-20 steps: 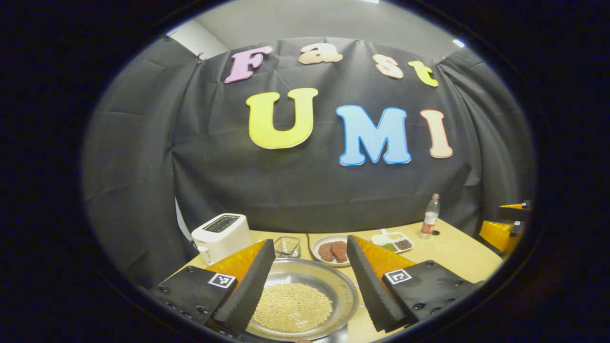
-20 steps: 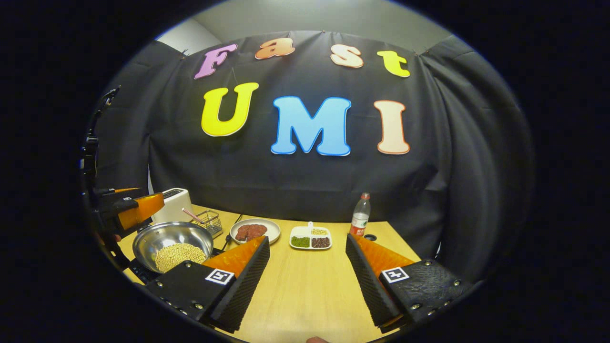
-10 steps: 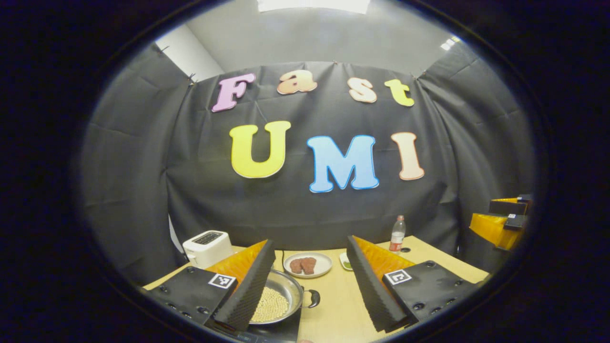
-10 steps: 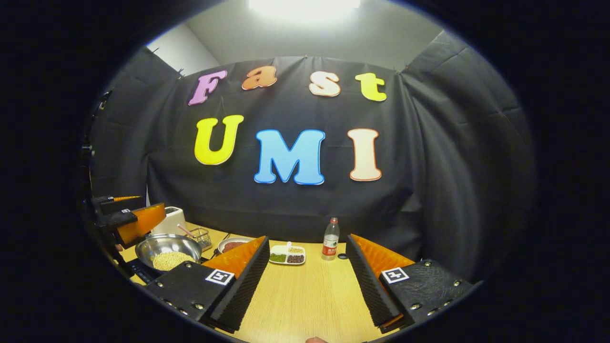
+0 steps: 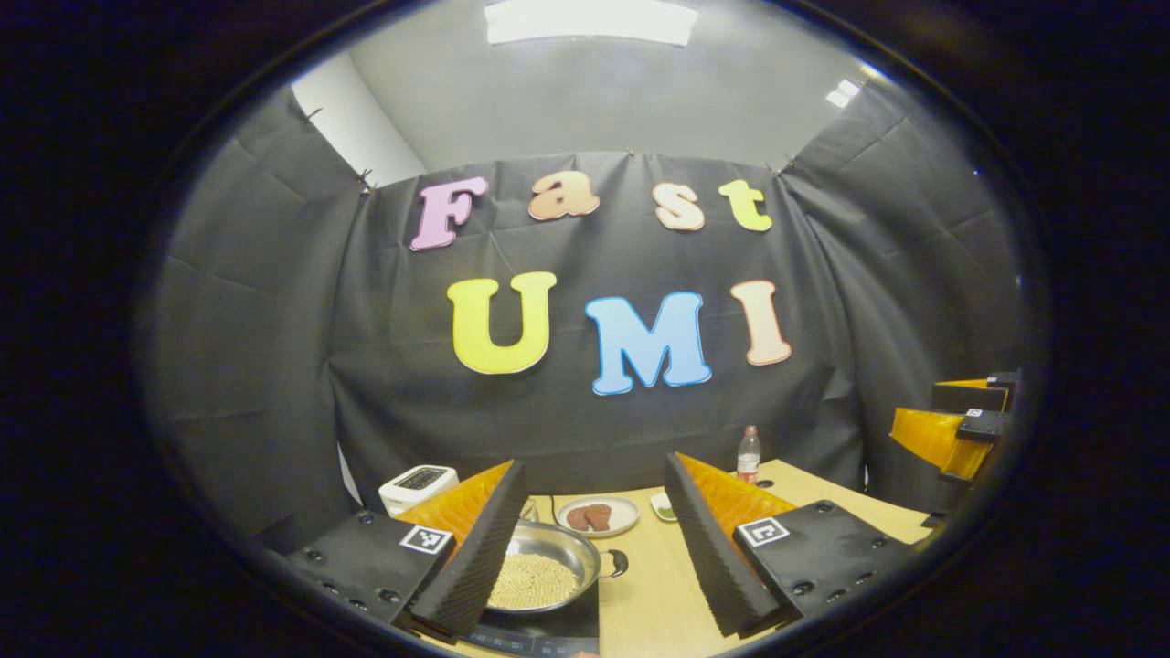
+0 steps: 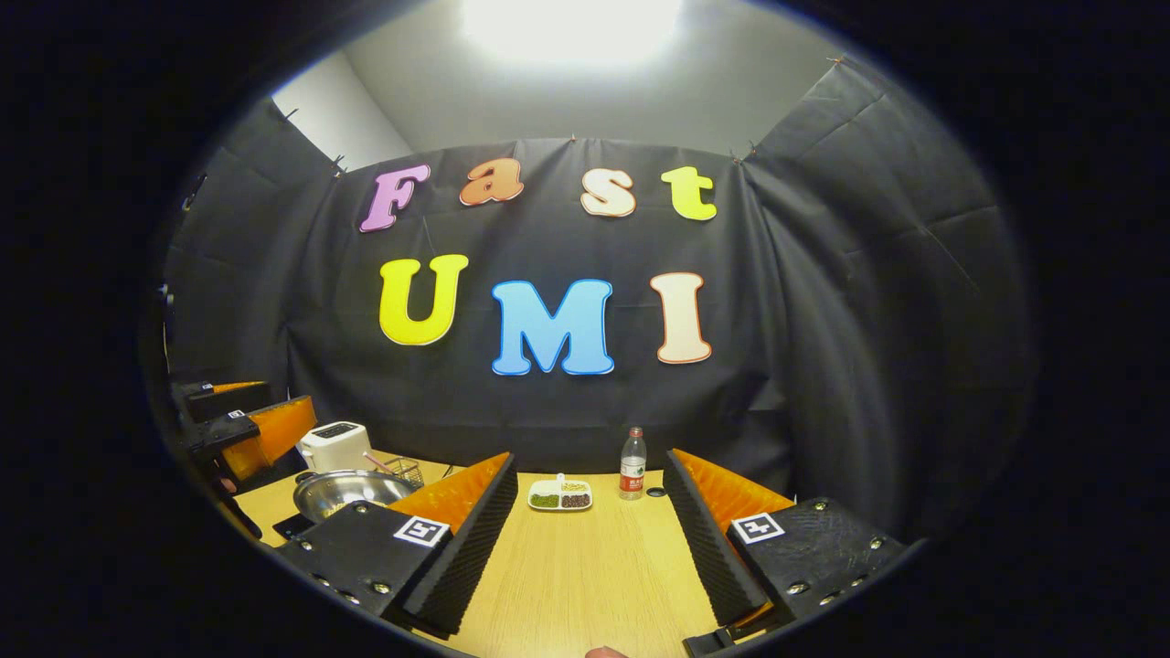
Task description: First push the handle of the pot to place it horizontally, then grasp the pot with both hands and set it on the induction cooktop.
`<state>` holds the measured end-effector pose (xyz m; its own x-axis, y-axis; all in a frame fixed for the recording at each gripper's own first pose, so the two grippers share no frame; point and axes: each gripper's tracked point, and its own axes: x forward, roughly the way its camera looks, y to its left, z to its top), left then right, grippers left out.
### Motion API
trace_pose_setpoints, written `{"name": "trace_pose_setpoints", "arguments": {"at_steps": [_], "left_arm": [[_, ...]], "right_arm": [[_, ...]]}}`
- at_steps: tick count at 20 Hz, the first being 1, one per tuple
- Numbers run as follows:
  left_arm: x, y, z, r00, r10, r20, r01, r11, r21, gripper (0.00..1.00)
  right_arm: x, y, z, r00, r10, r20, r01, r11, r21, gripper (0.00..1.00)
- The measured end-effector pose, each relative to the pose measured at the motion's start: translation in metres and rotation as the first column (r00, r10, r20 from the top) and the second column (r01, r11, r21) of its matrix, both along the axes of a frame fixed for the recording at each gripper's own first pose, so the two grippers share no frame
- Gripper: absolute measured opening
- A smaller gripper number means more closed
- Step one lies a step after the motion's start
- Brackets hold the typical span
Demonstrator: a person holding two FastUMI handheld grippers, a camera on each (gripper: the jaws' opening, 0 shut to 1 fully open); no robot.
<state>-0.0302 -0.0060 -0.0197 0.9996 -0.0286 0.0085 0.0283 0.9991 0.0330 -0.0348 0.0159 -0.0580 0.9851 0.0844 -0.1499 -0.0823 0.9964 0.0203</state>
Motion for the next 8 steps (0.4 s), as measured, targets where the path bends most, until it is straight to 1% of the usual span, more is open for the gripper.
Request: {"name": "trace_pose_setpoints", "arguments": {"at_steps": [4, 8], "left_arm": [[-0.030, 0.010, 0.006, 1.000, 0.011, 0.015, -0.011, 1.000, -0.010, 0.97], [-0.050, 0.019, 0.001, 0.999, 0.030, 0.011, -0.030, 0.999, -0.035, 0.97]], "right_arm": [[-0.025, 0.001, 0.010, 1.000, -0.016, 0.013, 0.016, 1.000, 0.013, 0.96], [-0.040, 0.001, 0.013, 0.999, -0.026, 0.027, 0.025, 1.000, 0.011, 0.96]]}}
